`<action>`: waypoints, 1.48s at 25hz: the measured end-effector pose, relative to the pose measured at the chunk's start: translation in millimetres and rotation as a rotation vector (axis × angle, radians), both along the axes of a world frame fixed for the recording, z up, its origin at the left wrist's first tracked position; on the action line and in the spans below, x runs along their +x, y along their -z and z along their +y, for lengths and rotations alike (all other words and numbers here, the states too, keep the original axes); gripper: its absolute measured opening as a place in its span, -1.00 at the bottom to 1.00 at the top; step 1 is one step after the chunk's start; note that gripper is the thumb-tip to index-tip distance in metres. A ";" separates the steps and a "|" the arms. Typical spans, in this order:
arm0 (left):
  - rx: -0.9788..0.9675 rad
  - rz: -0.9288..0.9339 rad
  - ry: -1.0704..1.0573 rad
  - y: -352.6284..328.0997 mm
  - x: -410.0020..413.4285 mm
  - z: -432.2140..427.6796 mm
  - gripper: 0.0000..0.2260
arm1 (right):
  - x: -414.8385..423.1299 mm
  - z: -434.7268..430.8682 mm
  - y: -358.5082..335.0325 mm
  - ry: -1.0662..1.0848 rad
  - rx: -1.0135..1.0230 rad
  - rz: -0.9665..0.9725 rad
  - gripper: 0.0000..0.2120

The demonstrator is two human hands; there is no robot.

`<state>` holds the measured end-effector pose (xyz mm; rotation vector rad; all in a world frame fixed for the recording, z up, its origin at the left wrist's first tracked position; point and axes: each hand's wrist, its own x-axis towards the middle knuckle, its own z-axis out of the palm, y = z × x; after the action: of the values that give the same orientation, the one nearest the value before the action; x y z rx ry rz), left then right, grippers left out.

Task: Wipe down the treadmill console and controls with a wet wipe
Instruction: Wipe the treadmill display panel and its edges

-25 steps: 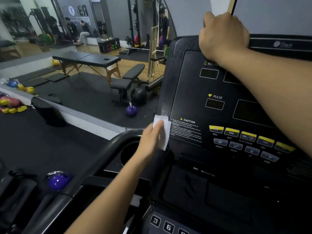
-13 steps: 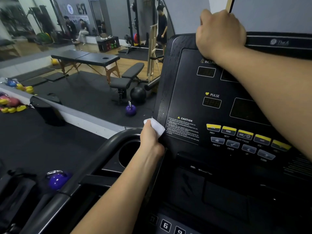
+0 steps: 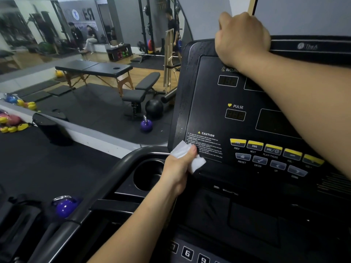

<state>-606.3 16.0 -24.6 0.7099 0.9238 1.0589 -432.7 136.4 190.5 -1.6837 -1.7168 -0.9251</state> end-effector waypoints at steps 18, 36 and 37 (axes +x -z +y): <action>0.014 0.022 0.080 -1.6 -29.4 -36.7 -0.16 | -69.7 -214.1 216.1 -0.419 -0.767 -0.241 -0.47; 0.859 1.135 0.157 -17.9 -21.6 -33.6 -0.92 | -19.4 -237.0 201.1 -0.105 -0.624 -0.198 -0.51; 0.874 1.149 0.136 -19.8 -20.8 -31.2 -0.91 | -16.5 -235.8 198.9 -0.095 -0.647 -0.220 -0.48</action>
<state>-627.1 -15.2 -4.8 2.2153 1.3105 0.8633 -449.2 -99.4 -8.4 -1.9098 -2.4062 -0.5503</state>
